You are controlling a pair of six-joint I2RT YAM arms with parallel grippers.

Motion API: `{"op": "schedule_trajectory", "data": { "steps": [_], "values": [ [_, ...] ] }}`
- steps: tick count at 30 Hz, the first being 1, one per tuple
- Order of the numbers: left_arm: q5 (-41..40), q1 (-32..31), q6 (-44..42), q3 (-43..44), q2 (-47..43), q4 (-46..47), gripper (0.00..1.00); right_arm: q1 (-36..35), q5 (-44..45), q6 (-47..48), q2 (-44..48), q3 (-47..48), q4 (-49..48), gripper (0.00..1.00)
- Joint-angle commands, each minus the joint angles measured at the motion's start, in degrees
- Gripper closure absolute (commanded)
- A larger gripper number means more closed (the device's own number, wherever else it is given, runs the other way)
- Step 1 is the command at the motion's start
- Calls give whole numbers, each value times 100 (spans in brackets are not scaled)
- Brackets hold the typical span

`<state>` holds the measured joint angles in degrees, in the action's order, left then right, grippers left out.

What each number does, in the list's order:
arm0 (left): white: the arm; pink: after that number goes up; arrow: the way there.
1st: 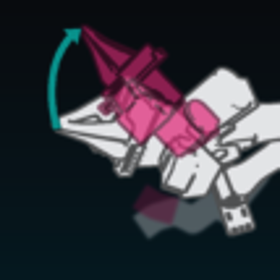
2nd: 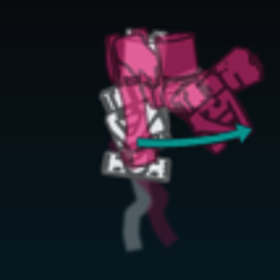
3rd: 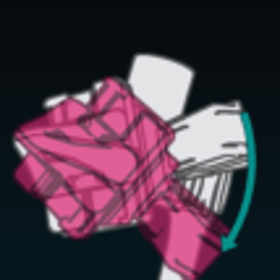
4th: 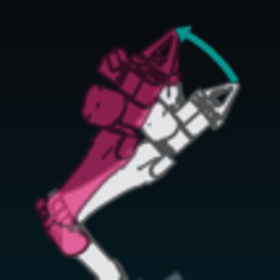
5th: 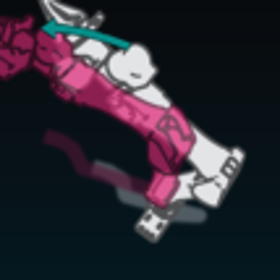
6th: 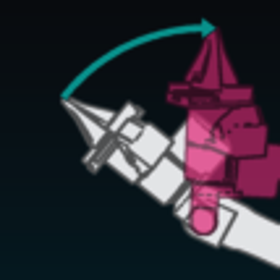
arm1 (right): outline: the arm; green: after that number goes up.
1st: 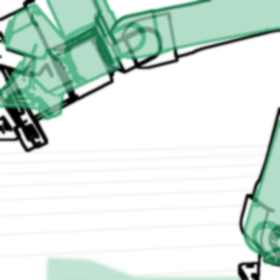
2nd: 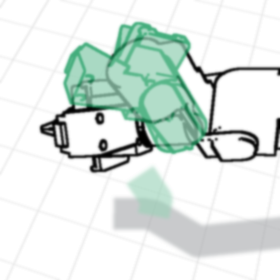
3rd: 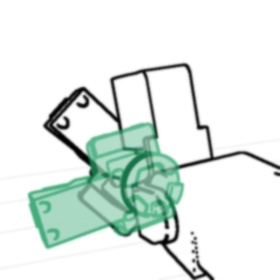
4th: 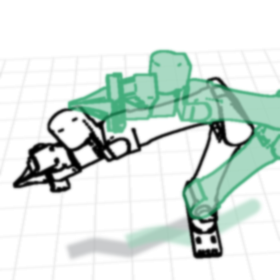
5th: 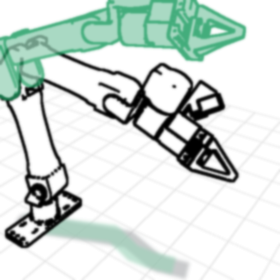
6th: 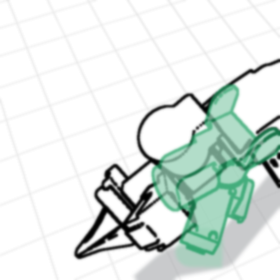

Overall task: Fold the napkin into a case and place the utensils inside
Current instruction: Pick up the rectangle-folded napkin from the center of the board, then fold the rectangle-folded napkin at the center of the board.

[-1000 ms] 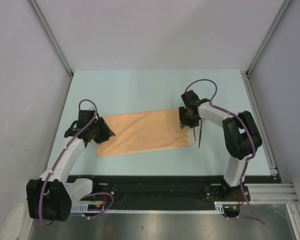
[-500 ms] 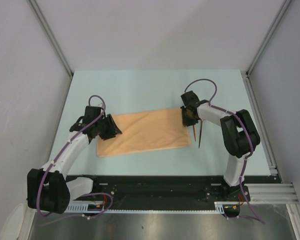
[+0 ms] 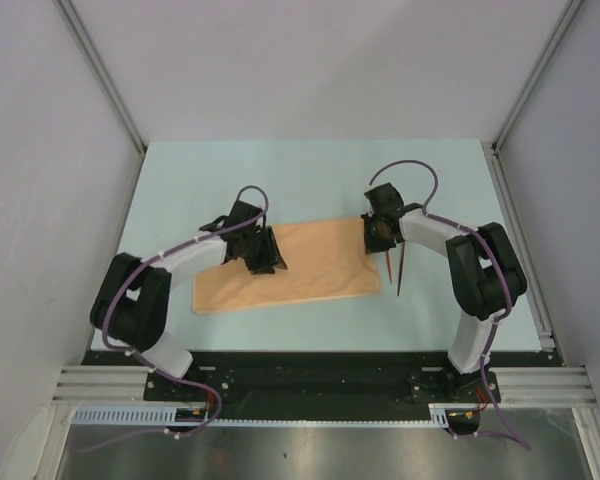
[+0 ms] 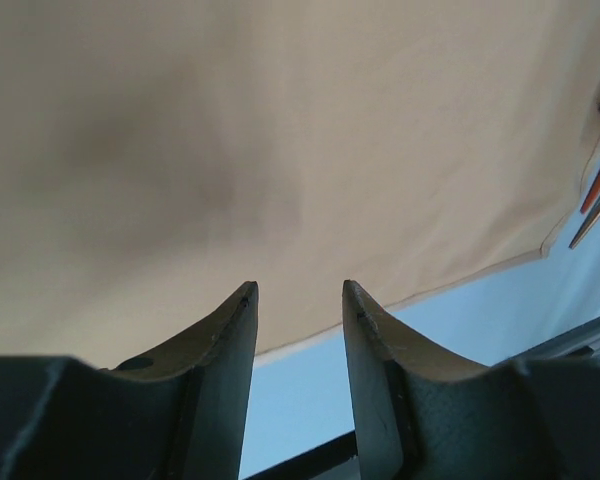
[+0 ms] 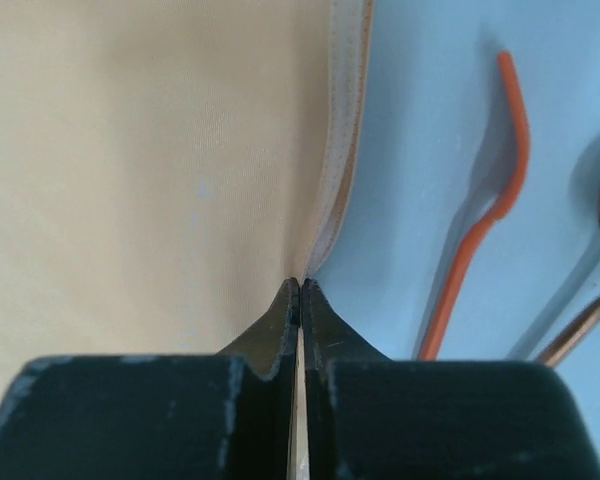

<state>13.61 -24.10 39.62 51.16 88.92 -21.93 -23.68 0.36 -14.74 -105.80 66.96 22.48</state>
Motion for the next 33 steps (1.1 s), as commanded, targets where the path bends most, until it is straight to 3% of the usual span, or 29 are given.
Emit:
{"op": "schedule_trajectory", "data": {
  "steps": [1, 9, 17, 24, 30, 33],
  "values": [
    [-297, -358, 485, 789, 730, 374, 56, 416, -747, 15, 787, -104, 81, 100],
    [-315, -745, 986, 1282, 1759, 532, 56, 804, -1134, 33, 1570, -166, 134, 100],
    [-95, -1132, 1154, 2206, 2437, 523, 57, 821, -1705, -20, 1764, 71, 169, 100],
    [-455, -957, 759, 1575, 1236, 251, 56, 322, -1882, -230, 1703, 369, 178, 100],
    [-316, -193, 171, 765, 100, -4, 52, -452, -1838, -521, 1238, 800, 72, 100],
    [-175, -139, -252, 974, -50, -355, 52, -375, -1452, -433, 1070, 854, 257, 100]
  ]
}}
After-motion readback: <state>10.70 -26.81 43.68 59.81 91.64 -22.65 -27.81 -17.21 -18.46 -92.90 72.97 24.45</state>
